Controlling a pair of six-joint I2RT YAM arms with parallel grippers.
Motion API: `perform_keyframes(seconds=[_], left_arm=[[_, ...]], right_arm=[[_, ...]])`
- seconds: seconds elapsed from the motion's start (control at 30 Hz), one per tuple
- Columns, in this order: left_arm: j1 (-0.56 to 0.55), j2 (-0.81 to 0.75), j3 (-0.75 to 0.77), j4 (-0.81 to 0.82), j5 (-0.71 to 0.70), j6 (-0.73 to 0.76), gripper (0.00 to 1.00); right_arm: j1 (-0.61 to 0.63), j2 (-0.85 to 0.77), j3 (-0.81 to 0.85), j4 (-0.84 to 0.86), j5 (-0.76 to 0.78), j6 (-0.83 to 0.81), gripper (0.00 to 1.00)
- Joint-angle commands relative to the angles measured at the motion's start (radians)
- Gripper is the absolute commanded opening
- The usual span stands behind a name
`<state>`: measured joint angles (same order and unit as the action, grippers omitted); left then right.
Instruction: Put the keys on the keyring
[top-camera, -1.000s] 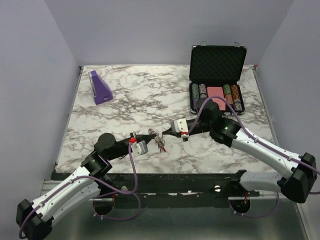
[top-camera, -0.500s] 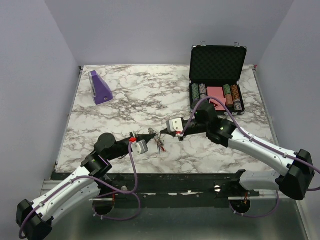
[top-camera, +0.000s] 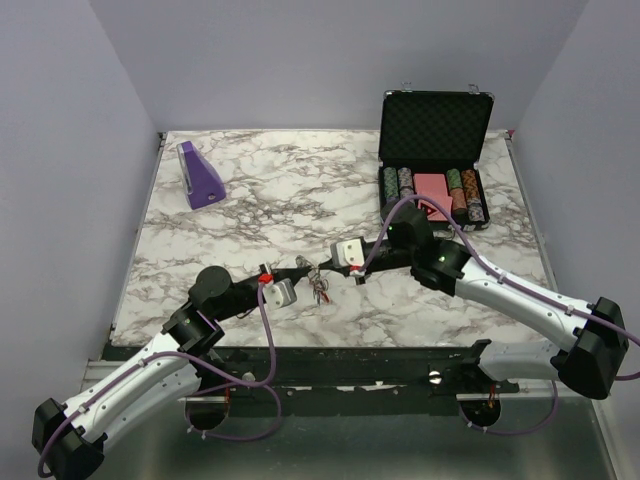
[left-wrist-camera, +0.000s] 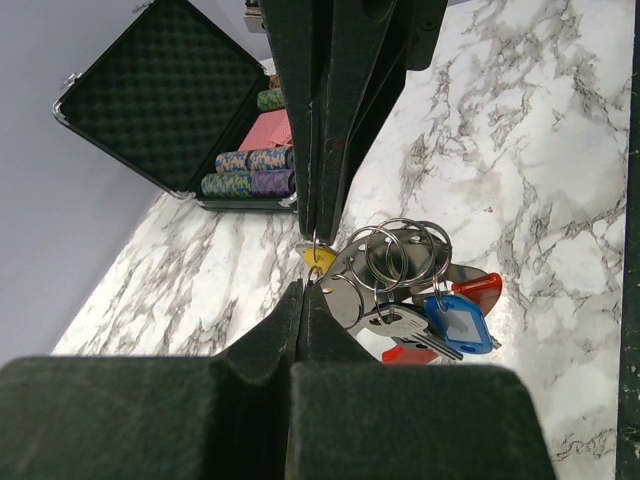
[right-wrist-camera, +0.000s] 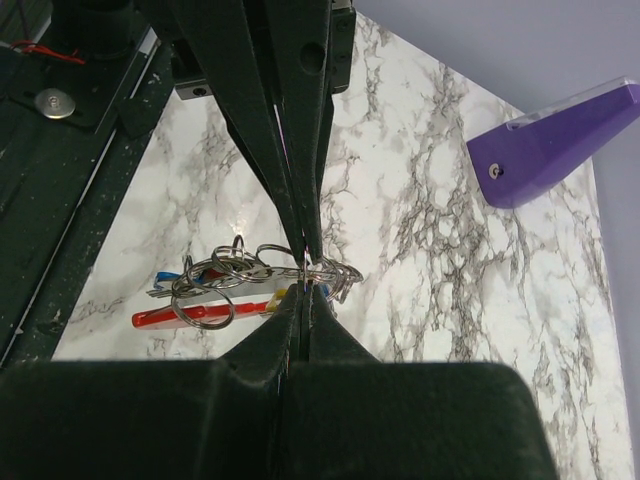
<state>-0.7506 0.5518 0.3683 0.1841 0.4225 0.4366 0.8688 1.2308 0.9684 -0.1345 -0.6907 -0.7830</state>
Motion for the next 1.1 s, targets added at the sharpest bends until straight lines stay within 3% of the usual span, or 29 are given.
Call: perform_keyframes(seconds=[0.0,0.43,0.47,0.5,1.07], left_arm=[[-0.006,-0.006,0.041,0.020,-0.019,-0.002,0.00],[-0.006,-0.003,0.046,0.008,-0.011,0.002,0.00],[-0.006,-0.072,0.046,0.008,-0.011,0.002,0.00],[-0.006,-0.005,0.046,0.008,-0.011,0.004,0.00],[-0.006,0.002,0.049,0.000,-0.016,0.008,0.00]], right_arm=[[0.010,0.007,-0.004,0.015,0.016,0.001,0.00],[0.021,0.018,-0.004,0.042,0.063,0.004,0.00],[0.021,0.016,-0.002,0.039,0.063,0.002,0.01],[0.019,0.018,-0.005,0.038,0.065,0.001,0.01],[0.024,0.022,0.007,0.047,0.005,0.008,0.00]])
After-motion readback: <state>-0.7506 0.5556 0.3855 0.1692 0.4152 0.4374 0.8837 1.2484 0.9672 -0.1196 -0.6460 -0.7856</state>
